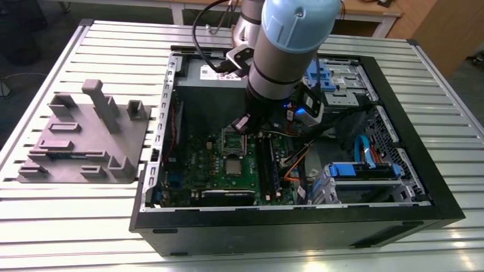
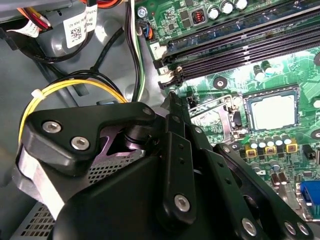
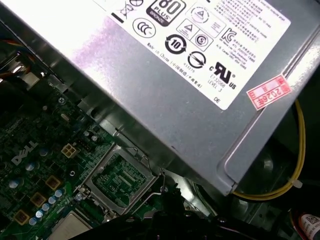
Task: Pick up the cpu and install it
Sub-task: 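Close the cpu cover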
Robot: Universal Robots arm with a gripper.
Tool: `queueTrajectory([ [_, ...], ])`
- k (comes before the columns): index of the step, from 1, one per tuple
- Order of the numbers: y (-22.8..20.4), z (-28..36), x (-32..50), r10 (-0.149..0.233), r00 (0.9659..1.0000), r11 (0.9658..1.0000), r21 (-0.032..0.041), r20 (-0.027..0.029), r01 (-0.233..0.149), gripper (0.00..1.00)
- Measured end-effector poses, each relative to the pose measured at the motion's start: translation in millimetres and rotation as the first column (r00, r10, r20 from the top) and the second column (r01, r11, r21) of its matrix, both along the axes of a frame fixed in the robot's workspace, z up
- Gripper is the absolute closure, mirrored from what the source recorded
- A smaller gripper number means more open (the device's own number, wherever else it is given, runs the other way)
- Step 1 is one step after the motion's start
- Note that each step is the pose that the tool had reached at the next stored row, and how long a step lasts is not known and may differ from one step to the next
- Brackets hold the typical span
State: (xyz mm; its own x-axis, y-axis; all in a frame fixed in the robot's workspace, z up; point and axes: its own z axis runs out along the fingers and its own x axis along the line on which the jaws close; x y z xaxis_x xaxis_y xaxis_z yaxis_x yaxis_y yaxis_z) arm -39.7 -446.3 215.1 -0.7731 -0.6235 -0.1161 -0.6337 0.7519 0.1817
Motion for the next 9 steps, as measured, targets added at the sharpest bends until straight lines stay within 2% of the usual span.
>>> queueTrajectory([
  [7, 3.0, -4.0, 0.0, 0.0, 1.0, 1.0, 0.0007, 0.0, 0.0, 0.9],
  [9, 7.0, -5.9, 0.0, 0.0, 1.0, 1.0, 0.0012, 0.0, 0.0, 0.9],
])
